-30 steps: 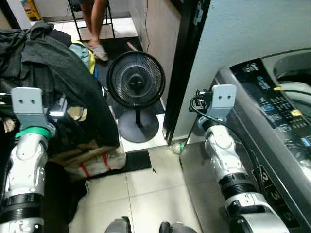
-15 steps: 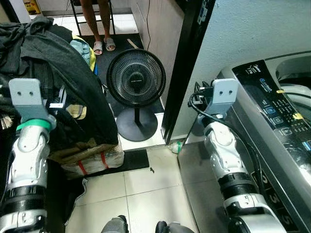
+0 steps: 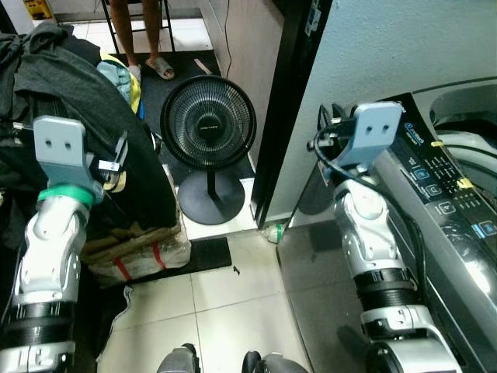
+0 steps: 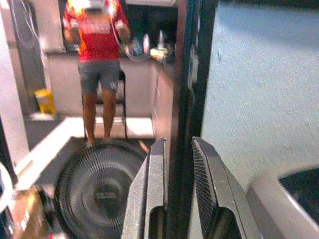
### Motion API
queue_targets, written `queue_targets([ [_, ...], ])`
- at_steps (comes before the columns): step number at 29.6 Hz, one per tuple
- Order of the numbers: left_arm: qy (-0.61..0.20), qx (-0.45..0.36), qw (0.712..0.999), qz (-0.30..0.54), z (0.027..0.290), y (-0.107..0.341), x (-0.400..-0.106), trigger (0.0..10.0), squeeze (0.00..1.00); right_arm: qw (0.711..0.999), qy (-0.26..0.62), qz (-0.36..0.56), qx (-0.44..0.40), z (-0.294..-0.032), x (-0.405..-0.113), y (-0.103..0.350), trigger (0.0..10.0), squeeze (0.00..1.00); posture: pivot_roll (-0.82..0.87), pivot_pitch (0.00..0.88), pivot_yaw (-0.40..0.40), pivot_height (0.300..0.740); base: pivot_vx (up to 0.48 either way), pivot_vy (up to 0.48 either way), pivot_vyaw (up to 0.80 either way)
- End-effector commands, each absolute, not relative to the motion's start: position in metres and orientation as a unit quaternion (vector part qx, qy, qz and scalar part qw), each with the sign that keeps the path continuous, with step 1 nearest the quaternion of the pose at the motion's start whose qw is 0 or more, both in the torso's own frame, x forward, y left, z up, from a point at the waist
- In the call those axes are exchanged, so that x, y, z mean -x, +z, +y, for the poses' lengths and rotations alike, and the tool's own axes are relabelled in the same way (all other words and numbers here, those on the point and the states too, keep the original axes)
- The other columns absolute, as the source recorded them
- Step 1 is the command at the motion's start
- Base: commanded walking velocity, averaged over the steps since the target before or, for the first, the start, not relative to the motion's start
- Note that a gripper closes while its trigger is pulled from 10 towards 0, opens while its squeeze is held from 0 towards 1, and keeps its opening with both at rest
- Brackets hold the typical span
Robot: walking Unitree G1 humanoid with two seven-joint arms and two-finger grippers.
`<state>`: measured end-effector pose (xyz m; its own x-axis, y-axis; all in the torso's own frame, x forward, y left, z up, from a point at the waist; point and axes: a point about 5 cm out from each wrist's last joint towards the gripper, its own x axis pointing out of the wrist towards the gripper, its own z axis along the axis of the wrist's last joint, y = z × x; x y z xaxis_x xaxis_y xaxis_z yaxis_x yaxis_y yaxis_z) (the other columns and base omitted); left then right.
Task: Clothes washing
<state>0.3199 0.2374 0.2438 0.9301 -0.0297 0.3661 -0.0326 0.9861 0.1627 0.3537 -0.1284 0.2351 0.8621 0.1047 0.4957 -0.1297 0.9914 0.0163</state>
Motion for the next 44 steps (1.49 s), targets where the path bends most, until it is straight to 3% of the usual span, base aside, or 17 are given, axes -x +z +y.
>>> queue_targets([
  [1, -0.022, -0.084, 0.975, -0.204, 0.229, 0.259, -0.319, 10.0, 0.00, 0.959, 0.065, -0.275, -0.032, -0.125, -0.353, 0.249, 10.0, 0.00, 0.07, 0.050, 0.030, 0.740, 0.000, 0.000, 0.00],
  [5, -0.091, -0.096, 0.962, -0.240, 0.199, 0.285, -0.322, 10.0, 0.00, 0.942, 0.067, -0.328, -0.031, -0.125, -0.347, 0.279, 10.0, 0.00, 0.06, 0.060, 0.043, 0.740, 0.000, 0.000, 0.00],
  [12, -0.105, -0.071, 0.960, -0.248, 0.188, 0.289, -0.322, 10.0, 0.00, 0.942, 0.070, -0.326, -0.043, -0.115, -0.339, 0.279, 10.0, 0.00, 0.03, 0.074, 0.038, 0.740, 0.000, 0.000, 0.00],
  [18, -0.099, -0.070, 0.963, -0.242, 0.190, 0.286, -0.320, 10.0, 0.00, 0.943, 0.092, -0.316, -0.046, -0.106, -0.336, 0.275, 10.0, 0.00, 0.03, 0.064, 0.033, 0.740, 0.000, 0.000, 0.00],
  [32, -0.127, -0.054, 0.964, -0.226, 0.172, 0.274, -0.328, 10.0, 0.00, 0.951, 0.071, -0.300, -0.017, -0.117, -0.340, 0.271, 10.0, 0.00, -0.01, 0.040, 0.038, 0.740, 0.000, 0.000, 0.00],
  [44, -0.102, -0.056, 0.967, -0.228, 0.178, 0.274, -0.326, 10.0, 0.00, 0.955, 0.078, -0.283, -0.036, -0.113, -0.343, 0.268, 10.0, 0.00, 0.02, 0.052, 0.016, 0.740, 0.000, 0.000, 0.00],
])
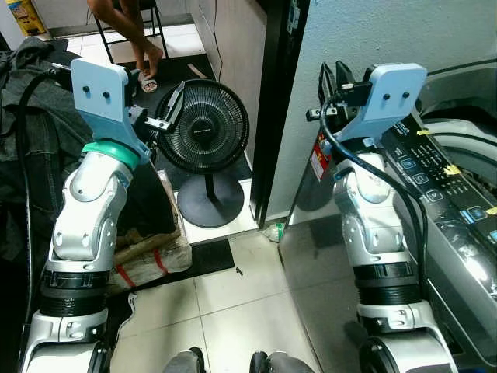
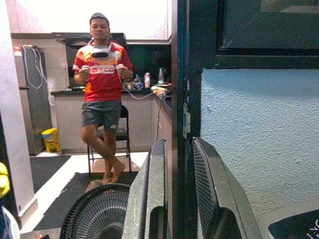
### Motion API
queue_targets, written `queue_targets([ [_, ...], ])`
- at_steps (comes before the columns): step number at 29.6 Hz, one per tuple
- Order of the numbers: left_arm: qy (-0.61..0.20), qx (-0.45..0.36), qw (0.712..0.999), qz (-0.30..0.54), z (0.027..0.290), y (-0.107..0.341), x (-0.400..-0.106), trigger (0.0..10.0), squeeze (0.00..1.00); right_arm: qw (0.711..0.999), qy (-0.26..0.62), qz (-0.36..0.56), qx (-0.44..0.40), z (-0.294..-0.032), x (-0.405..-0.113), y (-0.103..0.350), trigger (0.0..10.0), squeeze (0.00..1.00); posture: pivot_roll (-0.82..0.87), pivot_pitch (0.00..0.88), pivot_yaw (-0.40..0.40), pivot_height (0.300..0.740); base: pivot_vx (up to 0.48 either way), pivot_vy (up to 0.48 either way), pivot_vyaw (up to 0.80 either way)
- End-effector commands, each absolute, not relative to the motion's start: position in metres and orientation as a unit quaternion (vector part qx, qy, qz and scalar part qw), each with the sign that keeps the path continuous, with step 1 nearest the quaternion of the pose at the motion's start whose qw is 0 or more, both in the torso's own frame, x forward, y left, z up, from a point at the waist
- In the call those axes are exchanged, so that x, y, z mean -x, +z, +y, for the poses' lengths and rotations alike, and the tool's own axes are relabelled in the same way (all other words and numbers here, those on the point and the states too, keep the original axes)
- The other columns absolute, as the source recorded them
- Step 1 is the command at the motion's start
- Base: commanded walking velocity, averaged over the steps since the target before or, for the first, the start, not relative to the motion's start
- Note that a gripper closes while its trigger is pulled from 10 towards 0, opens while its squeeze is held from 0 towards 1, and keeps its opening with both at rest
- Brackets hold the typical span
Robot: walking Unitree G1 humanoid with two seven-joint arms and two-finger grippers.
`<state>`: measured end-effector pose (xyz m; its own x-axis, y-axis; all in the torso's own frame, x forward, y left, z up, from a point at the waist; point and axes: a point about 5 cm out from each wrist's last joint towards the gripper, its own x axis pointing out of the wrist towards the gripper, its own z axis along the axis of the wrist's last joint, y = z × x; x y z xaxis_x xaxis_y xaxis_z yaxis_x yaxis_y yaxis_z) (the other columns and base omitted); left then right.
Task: Clothes washing
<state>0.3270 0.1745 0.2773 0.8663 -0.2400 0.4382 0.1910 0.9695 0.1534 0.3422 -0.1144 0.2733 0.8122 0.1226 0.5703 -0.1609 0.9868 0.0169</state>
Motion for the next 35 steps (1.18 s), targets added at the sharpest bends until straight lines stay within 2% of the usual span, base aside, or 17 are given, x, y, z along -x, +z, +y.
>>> queue_targets([
  [1, -0.102, -0.056, 0.967, -0.228, 0.1781, 0.2736, -0.3260, 10.0, 0.00, 0.955, 0.078, -0.283, -0.036, -0.1130, -0.3434, 0.2679, 10.0, 0.00, 0.02, 0.052, 0.016, 0.740, 0.000, 0.000, 0.00],
  [10, -0.098, -0.057, 0.967, -0.229, 0.1773, 0.2728, -0.3255, 10.0, 0.00, 0.955, 0.081, -0.283, -0.042, -0.1129, -0.3456, 0.2698, 10.0, 0.00, 0.03, 0.051, 0.011, 0.740, 0.000, 0.000, 0.00],
  [35, -0.088, -0.057, 0.967, -0.232, 0.1797, 0.2731, -0.3279, 10.0, 0.00, 0.954, 0.086, -0.283, -0.043, -0.1136, -0.3466, 0.2701, 10.0, 0.00, 0.02, 0.032, 0.004, 0.740, 0.000, 0.000, 0.80],
])
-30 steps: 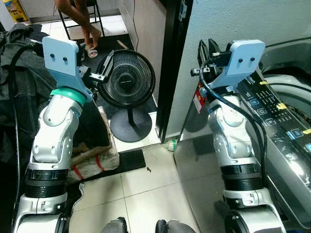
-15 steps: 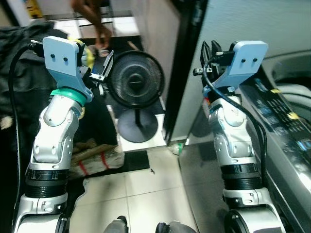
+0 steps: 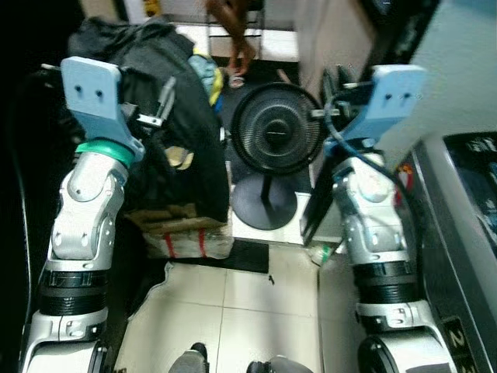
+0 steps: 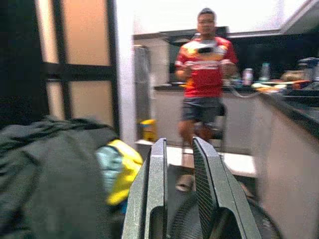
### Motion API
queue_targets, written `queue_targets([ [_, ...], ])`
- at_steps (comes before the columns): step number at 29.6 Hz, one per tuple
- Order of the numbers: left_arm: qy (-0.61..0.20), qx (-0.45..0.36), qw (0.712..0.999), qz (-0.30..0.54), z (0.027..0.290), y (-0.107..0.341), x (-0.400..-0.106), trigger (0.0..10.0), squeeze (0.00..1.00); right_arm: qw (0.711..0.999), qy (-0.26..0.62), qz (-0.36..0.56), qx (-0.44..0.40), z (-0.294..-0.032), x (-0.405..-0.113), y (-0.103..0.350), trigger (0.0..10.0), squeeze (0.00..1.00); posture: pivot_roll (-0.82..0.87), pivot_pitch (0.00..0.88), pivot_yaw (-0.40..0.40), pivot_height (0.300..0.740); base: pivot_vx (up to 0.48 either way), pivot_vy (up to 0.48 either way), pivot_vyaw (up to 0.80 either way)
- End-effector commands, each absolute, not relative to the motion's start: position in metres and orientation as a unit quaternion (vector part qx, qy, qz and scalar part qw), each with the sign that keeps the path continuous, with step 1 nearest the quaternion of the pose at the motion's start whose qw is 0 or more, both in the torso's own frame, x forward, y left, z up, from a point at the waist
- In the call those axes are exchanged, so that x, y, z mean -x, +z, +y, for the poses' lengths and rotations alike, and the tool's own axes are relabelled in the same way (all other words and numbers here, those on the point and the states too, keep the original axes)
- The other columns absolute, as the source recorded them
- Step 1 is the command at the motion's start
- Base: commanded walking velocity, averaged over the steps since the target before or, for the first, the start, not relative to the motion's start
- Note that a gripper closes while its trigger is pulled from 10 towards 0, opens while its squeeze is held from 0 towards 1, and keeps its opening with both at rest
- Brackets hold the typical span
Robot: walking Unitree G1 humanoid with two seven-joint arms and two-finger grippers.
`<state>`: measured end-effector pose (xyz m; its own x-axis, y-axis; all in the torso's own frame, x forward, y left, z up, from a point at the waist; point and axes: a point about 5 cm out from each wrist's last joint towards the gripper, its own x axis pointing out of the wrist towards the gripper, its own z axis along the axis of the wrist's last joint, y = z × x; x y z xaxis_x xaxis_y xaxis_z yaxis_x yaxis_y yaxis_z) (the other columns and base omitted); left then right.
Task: Clothes washing
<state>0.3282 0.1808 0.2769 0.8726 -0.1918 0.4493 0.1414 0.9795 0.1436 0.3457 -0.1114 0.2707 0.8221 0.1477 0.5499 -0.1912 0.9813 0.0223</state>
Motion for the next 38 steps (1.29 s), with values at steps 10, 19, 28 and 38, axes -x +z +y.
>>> queue_targets([
  [10, -0.084, -0.057, 0.966, -0.236, 0.1803, 0.2724, -0.3289, 10.0, 0.00, 0.953, 0.092, -0.286, -0.047, -0.1116, -0.3457, 0.2707, 10.0, 0.00, 0.02, 0.036, 0.005, 0.740, 0.045, 0.000, 0.56],
  [19, -0.083, -0.057, 0.966, -0.238, 0.1798, 0.2730, -0.3295, 10.0, 0.00, 0.952, 0.096, -0.285, -0.051, -0.1105, -0.3456, 0.2704, 10.0, 0.00, 0.02, 0.036, 0.005, 0.740, 0.454, 0.000, 0.00],
  [28, -0.086, -0.058, 0.965, -0.239, 0.1797, 0.2735, -0.3294, 10.0, 0.00, 0.952, 0.096, -0.285, -0.057, -0.1104, -0.3454, 0.2701, 10.0, 0.00, 0.02, 0.042, 0.010, 0.740, 0.454, 0.000, 0.00],
  [38, -0.084, -0.059, 0.965, -0.240, 0.1804, 0.2737, -0.3296, 10.0, 0.00, 0.952, 0.096, -0.286, -0.057, -0.1110, -0.3454, 0.2704, 10.0, 0.00, 0.03, 0.044, 0.010, 0.740, 0.450, 0.000, 0.00],
])
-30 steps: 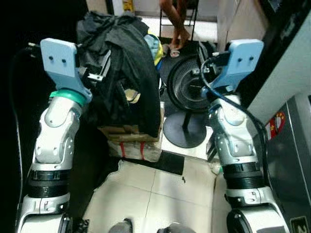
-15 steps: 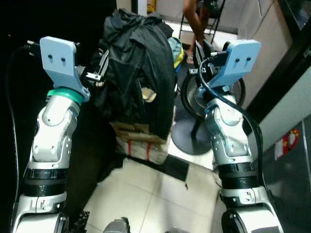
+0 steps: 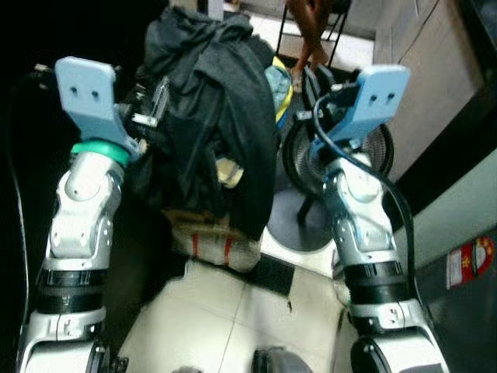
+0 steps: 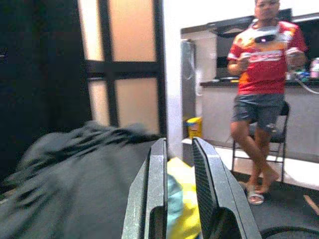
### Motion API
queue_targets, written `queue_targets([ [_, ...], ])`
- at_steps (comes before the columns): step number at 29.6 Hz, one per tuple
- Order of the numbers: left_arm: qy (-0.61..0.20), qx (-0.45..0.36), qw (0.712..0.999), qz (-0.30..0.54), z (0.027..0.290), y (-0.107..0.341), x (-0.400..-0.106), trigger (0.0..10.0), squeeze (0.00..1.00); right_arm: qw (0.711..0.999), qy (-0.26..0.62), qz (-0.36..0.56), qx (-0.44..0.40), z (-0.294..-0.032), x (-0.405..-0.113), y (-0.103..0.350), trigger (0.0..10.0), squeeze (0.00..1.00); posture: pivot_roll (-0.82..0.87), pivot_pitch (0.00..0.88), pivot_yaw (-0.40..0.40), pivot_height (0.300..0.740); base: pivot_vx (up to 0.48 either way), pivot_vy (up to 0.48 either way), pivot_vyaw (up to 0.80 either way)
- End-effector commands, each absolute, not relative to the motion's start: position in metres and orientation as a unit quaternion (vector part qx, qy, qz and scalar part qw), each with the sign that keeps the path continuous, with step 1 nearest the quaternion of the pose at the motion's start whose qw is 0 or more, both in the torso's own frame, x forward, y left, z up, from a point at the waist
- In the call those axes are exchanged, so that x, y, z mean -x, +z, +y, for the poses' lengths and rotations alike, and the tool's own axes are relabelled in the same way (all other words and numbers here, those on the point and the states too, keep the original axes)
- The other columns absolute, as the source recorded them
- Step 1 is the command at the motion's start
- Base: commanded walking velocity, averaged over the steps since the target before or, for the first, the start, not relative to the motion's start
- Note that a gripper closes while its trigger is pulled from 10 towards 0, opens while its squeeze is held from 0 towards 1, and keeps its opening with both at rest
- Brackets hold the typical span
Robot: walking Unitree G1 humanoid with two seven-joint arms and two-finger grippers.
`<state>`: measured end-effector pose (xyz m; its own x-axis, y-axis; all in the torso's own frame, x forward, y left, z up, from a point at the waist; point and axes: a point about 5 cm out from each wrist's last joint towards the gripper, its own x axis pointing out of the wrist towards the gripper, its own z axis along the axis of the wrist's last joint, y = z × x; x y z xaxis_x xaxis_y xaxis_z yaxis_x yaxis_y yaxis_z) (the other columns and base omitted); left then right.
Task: Clothes washing
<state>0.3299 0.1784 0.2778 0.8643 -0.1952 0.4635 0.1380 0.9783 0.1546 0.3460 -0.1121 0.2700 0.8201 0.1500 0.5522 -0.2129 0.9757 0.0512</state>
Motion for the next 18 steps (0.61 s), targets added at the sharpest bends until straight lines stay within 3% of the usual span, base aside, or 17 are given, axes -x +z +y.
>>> queue_targets([
  [1, -0.085, -0.059, 0.965, -0.240, 0.1803, 0.2737, -0.3295, 10.0, 0.00, 0.952, 0.096, -0.286, -0.057, -0.1109, -0.3454, 0.2704, 10.0, 0.00, 0.03, 0.044, 0.010, 0.740, 0.450, 0.000, 0.00],
  [18, -0.083, -0.060, 0.966, -0.239, 0.1801, 0.2734, -0.3293, 10.0, 0.00, 0.951, 0.100, -0.287, -0.055, -0.1102, -0.3450, 0.2703, 10.0, 0.00, 0.03, 0.049, 0.008, 0.740, 0.446, 0.000, 0.00],
])
